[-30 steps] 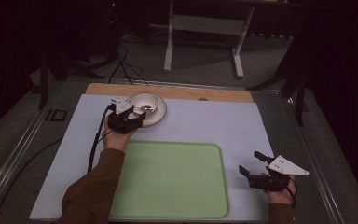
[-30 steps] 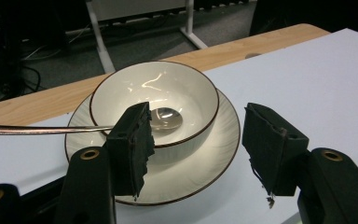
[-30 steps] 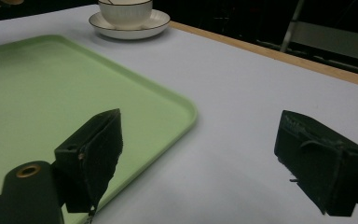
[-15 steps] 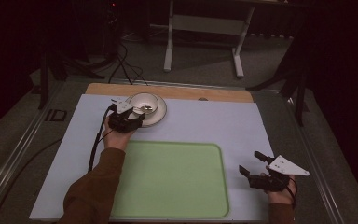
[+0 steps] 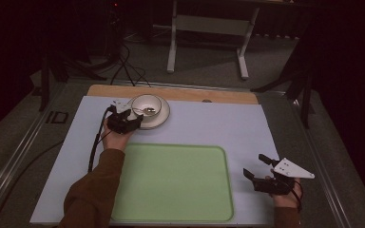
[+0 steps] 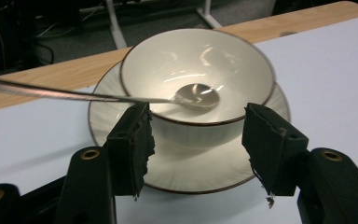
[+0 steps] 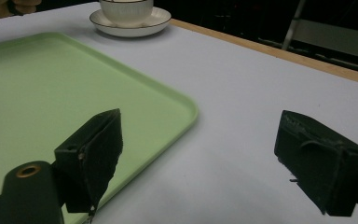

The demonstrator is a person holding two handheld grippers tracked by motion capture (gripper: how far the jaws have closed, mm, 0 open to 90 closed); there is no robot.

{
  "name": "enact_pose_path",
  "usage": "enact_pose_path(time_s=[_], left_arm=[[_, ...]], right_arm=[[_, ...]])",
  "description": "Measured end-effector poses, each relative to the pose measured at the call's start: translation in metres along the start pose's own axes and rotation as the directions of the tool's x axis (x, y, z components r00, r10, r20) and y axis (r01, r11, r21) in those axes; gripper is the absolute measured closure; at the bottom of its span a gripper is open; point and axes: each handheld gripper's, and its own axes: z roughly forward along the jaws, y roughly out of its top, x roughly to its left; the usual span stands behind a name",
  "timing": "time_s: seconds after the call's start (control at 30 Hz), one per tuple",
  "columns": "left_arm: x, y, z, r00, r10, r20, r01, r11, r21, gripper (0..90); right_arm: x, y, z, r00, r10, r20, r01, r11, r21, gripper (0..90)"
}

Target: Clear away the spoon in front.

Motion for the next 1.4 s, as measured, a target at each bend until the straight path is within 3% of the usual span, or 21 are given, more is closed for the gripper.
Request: enact_pose_path(time_s=[0.3,0.63,0.73,0.87,0.97,1.23,1.4], left_arm=[[0.019,-0.001,0.01,0.9981,-0.043,-0.043,0.043,0.999,0.005,44.1],[0.029,0.006,0.014,0.9953,-0.091,-0.034,0.089,0.9951,-0.043,54.0],[0.033,0.006,0.017,0.9911,-0.13,-0.026,0.129,0.9905,-0.048,59.8],[0.038,0.006,0.016,0.9805,-0.196,-0.012,0.195,0.9774,-0.083,69.3],[0.039,0.006,0.014,0.9749,-0.222,0.008,0.222,0.969,-0.108,76.1],[0.028,0.014,0.004,0.9815,-0.179,0.066,0.189,0.9648,-0.183,86.8],[0.023,0.016,0.002,0.9841,-0.161,0.075,0.173,0.9655,-0.194,89.1]], right_arm=[[0.0,0.0,0.0,1.0,0.001,0.001,-0.001,1.0,-0.001,14.9],[0.0,0.0,0.0,1.0,0.001,0.001,-0.001,1.0,0.003,14.9],[0.0,0.0,0.0,1.0,0.002,0.0,-0.002,1.0,0.004,14.9],[-0.001,0.0,0.001,1.0,0.001,-0.001,-0.001,1.0,0.005,14.9],[-0.001,0.0,0.001,1.0,-0.002,-0.002,0.002,1.0,0.007,14.9],[-0.001,0.0,0.0,1.0,0.001,-0.002,-0.001,1.0,0.006,14.9],[-0.001,0.0,0.0,1.0,0.0,-0.002,0.0,1.0,0.007,14.9]])
